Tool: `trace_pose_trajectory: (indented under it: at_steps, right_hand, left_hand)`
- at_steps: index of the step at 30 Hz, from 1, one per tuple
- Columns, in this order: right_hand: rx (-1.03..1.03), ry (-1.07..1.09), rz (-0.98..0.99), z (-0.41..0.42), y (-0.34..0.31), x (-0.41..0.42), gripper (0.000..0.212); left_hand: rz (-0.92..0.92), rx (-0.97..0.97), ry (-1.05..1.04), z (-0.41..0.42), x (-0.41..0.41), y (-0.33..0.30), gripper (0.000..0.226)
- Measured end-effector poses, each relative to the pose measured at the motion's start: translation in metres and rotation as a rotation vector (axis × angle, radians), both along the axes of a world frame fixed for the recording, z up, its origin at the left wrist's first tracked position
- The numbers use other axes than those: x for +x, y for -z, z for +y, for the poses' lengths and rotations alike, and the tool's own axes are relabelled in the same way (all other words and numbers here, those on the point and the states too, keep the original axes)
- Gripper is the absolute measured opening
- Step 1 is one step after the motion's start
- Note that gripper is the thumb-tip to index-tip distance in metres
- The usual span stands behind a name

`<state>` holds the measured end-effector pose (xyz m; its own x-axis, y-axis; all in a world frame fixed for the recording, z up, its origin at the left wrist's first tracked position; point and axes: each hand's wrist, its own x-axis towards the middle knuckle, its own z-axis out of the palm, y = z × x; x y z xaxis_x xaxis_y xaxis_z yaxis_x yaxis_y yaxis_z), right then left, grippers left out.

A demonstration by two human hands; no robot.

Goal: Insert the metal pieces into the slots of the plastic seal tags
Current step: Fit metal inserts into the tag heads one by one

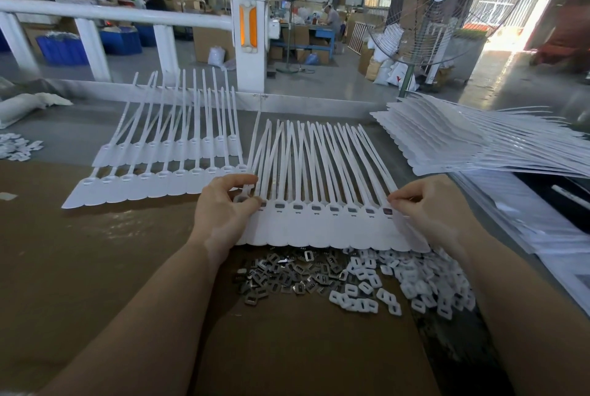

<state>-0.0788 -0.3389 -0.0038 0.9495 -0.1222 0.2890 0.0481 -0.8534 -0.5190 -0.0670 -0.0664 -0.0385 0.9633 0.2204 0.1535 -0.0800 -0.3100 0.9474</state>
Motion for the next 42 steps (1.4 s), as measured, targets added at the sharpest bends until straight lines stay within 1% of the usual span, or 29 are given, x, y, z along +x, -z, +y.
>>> trace_pose_trajectory:
  at_steps: [3, 6, 13, 20, 22, 25, 33, 38, 42]
  right_hand:
    - [0.050, 0.019, -0.044, 0.003, 0.001, -0.004, 0.012]
    - [0.067, -0.012, -0.067, 0.014, 0.001, -0.011, 0.012]
    - [0.096, -0.216, -0.095, 0.055, 0.016, -0.036, 0.012]
    - [-0.016, -0.394, -0.244, 0.063, 0.026, -0.048, 0.012]
    - [-0.086, -0.457, -0.283, 0.066, 0.027, -0.049, 0.013]
    - [-0.203, -0.536, -0.286, 0.071, 0.030, -0.051, 0.012]
    - [-0.431, -0.558, -0.342, 0.075, 0.031, -0.053, 0.018]
    - [-0.432, -0.555, -0.313, 0.076, 0.032, -0.053, 0.017]
    - [-0.411, -0.556, -0.312, 0.076, 0.032, -0.053, 0.011]
  left_hand:
    - [0.000, -0.002, -0.001, 0.000, 0.000, 0.000, 0.028]
    - [0.000, -0.018, 0.001, -0.001, 0.000, 0.000, 0.028]
    - [0.000, -0.011, 0.005, -0.001, -0.002, -0.002, 0.029]
    - [-0.006, 0.010, 0.000, -0.001, -0.001, -0.001, 0.029]
    - [-0.004, 0.010, -0.001, -0.001, -0.001, -0.002, 0.029]
    - [0.000, 0.013, -0.008, -0.002, -0.001, -0.002, 0.028]
    - [-0.008, 0.034, -0.008, -0.002, -0.002, -0.002, 0.028]
    - [-0.011, 0.029, -0.003, -0.002, -0.002, -0.002, 0.027]
    - [-0.011, 0.032, -0.002, -0.002, -0.001, -0.001, 0.027]
